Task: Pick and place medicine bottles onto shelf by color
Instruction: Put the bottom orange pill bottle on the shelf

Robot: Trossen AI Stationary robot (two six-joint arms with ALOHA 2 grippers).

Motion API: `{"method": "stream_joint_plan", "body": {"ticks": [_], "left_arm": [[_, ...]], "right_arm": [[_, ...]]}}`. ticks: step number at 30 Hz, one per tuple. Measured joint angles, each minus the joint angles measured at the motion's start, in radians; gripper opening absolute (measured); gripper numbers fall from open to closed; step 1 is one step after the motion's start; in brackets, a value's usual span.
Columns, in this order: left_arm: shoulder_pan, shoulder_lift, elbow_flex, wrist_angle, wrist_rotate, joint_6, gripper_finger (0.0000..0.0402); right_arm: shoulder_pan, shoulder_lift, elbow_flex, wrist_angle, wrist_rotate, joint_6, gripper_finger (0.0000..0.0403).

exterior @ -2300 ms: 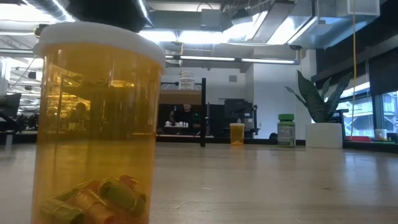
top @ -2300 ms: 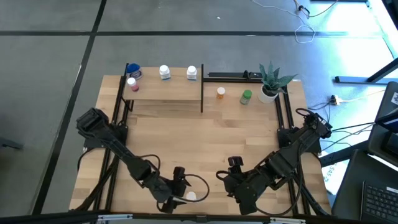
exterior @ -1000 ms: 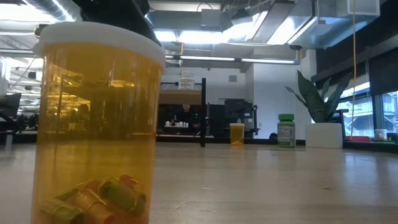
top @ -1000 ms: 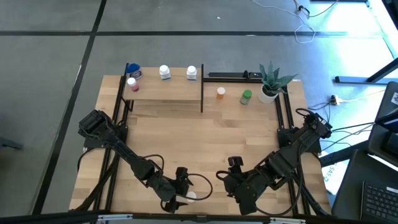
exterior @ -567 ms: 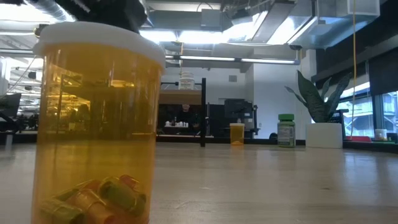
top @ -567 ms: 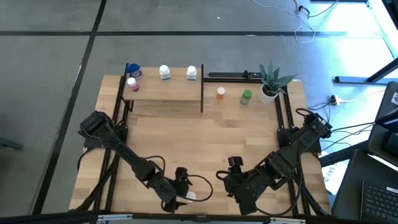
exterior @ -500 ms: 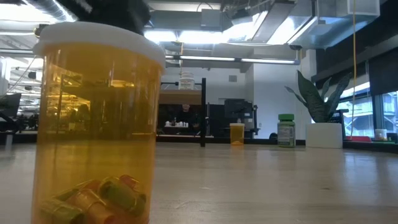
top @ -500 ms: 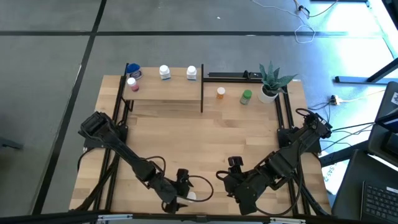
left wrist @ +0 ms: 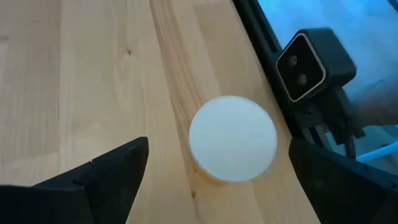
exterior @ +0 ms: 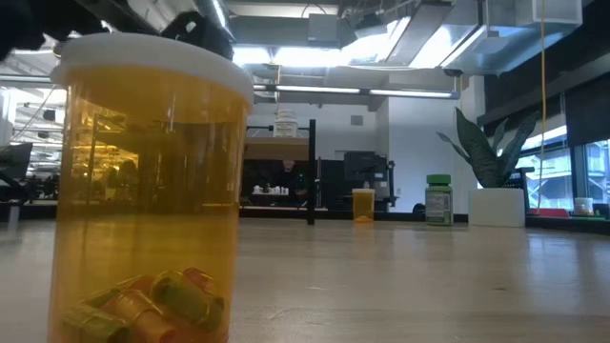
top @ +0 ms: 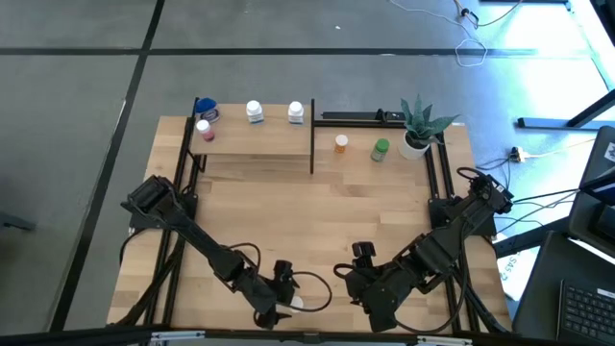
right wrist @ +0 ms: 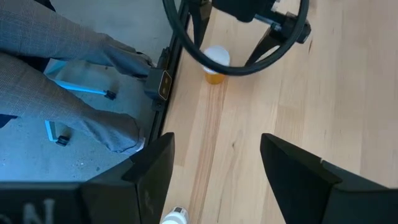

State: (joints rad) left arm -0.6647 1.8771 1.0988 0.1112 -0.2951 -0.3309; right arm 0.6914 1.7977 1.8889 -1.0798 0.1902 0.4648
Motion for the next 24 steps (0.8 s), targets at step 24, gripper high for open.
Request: {"method": "stream_joint_plan", "body": {"ticks": [24], "left_arm": [[0.021, 0.016, 0.000, 0.033, -0.002, -0.026, 0.0383]], "right_arm": [[0.000, 0.000, 0.000, 0.000, 0.000, 0.000, 0.0240]]}}
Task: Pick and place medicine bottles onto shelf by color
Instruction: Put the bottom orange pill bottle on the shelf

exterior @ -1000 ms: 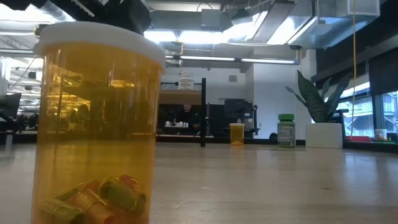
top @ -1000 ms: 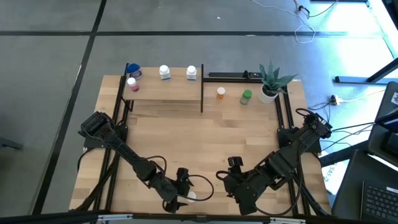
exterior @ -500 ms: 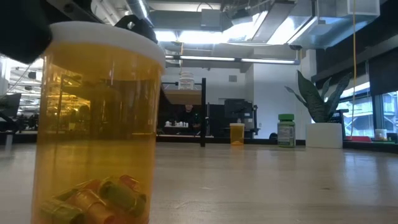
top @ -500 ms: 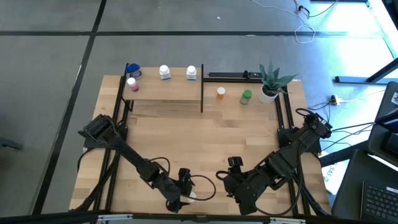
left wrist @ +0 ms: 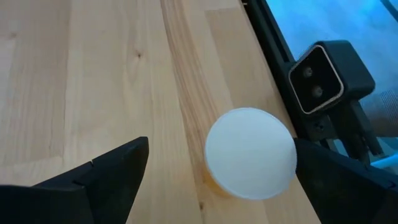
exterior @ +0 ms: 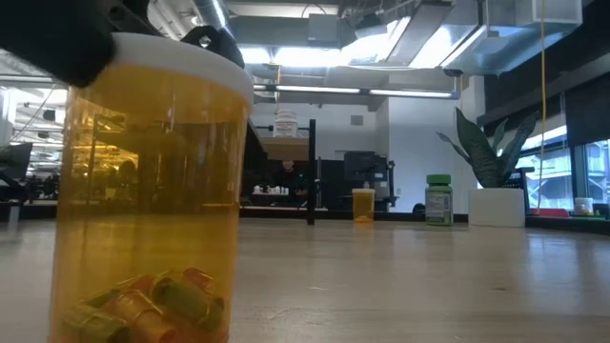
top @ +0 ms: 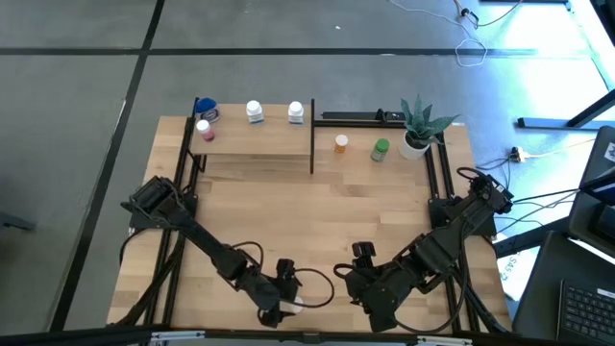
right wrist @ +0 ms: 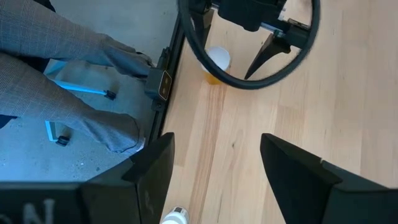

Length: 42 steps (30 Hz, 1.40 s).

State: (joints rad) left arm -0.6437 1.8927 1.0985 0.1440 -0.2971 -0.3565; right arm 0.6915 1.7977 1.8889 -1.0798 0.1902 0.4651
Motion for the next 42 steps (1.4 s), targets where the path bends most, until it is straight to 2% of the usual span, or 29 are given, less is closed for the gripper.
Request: {"method": "stream_joint_plan", "body": {"ticks": [20, 33, 42], "left_arm": [[-0.008, 0.000, 0.000, -0.001, -0.007, -0.009, 0.0382], [-0.024, 0.050, -0.002, 0.058, -0.030, -0.029, 0.0382], [-0.024, 0.050, -0.002, 0.065, -0.033, -0.032, 0.0363]], "right_arm": [[0.000, 0.000, 0.000, 0.000, 0.000, 0.000, 0.0240], [0.000, 0.000, 0.000, 0.016, 0.000, 0.001, 0.0240], [0.000, 0.000, 0.000, 0.023, 0.000, 0.001, 0.0240]]}}
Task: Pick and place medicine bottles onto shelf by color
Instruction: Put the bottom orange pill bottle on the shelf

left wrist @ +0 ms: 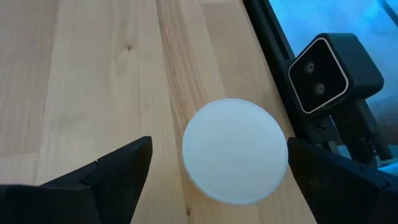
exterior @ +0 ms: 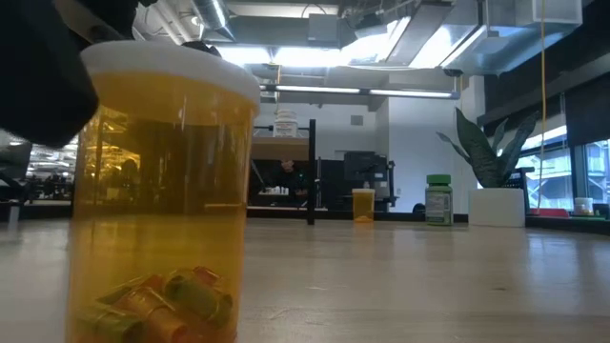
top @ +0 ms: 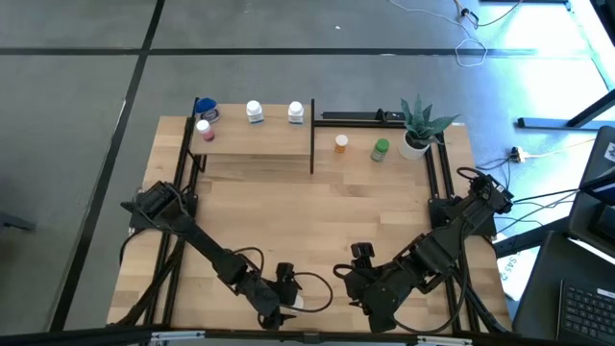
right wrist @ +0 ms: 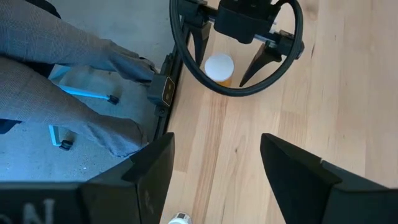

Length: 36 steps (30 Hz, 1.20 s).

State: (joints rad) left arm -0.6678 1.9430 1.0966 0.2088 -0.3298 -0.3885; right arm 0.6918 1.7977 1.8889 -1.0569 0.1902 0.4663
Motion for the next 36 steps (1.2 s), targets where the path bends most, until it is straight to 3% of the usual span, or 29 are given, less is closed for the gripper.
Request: {"method": "stream_joint_plan", "body": {"ticks": [11, 25, 36], "left_arm": [[0.000, 0.000, 0.000, 0.024, 0.000, -0.002, 0.0322], [0.000, 0.000, 0.001, 0.025, 0.000, -0.003, 0.0237], [0.005, -0.024, 0.002, 0.023, -0.001, -0.029, 0.0203]], "right_arm": [[0.000, 0.000, 0.000, 0.000, 0.000, 0.000, 0.0240], [0.000, 0.000, 0.000, 0.000, 0.000, 0.000, 0.0240], [0.000, 0.000, 0.000, 0.000, 0.000, -0.001, 0.0240]]}}
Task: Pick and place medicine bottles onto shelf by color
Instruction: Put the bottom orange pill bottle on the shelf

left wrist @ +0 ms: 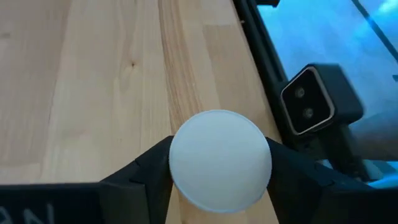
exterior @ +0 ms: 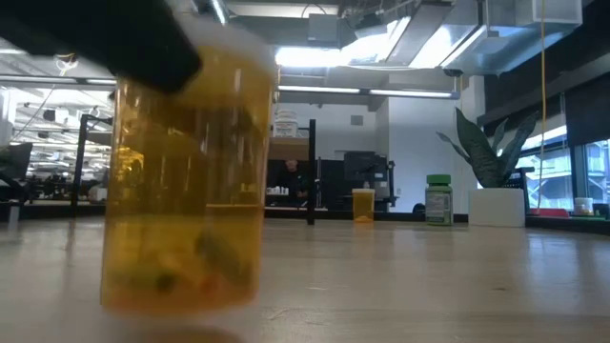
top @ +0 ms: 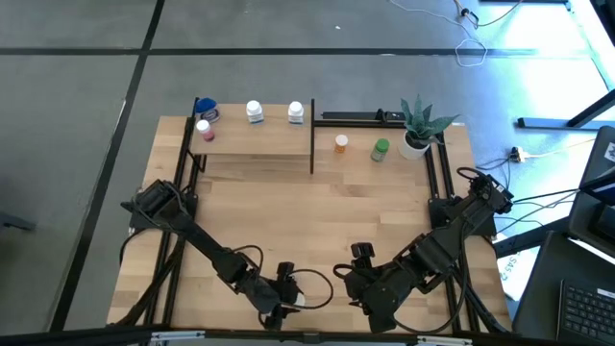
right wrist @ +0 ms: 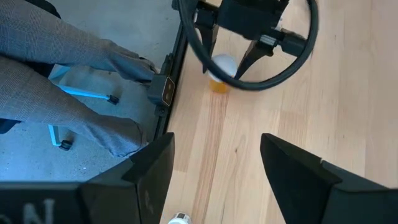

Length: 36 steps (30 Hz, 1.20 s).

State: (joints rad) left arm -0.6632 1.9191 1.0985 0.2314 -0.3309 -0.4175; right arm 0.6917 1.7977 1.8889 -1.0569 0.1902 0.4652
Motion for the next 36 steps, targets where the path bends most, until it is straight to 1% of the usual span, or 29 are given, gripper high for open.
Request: {"method": "stream_joint_plan", "body": {"ticks": [3, 8, 15, 18, 22, 24, 27, 32, 34, 36], "left_arm": [[0.004, -0.024, 0.000, 0.001, 0.000, -0.001, 0.0202], [0.022, -0.083, 0.000, -0.045, -0.001, -0.025, 0.0202], [0.070, -0.203, 0.000, -0.223, -0.001, -0.102, 0.0202], [0.094, -0.267, 0.000, -0.309, -0.001, -0.105, 0.0202], [0.135, -0.369, 0.000, -0.384, -0.001, -0.106, 0.0202], [0.160, -0.424, 0.000, -0.421, -0.001, -0.106, 0.0202], [0.202, -0.513, 0.000, -0.500, -0.001, -0.106, 0.0202], [0.295, -0.643, 0.000, -0.695, -0.018, -0.131, 0.0202], [0.343, -0.689, 0.000, -0.770, -0.041, -0.135, 0.0202], [0.395, -0.726, 0.000, -0.825, -0.055, -0.151, 0.0202]], "right_arm": [[0.000, 0.000, 0.000, 0.000, 0.000, 0.001, 0.0240], [0.000, 0.000, 0.000, 0.000, 0.000, 0.001, 0.0240], [0.000, 0.000, 0.000, 0.001, 0.000, 0.000, 0.0240], [0.000, 0.000, 0.000, 0.001, 0.000, -0.005, 0.0240], [-0.015, 0.000, 0.000, 0.030, 0.004, -0.083, 0.0239], [-0.028, 0.000, 0.000, 0.057, 0.066, -0.085, 0.0239], [-0.045, 0.000, 0.000, 0.070, 0.234, -0.087, 0.0240], [-0.079, 0.000, 0.000, 0.066, 0.505, -0.115, 0.0240], [-0.101, 0.000, 0.000, 0.063, 0.566, -0.123, 0.0240], [-0.131, 0.000, 0.000, 0.063, 0.581, -0.130, 0.0240]]}}
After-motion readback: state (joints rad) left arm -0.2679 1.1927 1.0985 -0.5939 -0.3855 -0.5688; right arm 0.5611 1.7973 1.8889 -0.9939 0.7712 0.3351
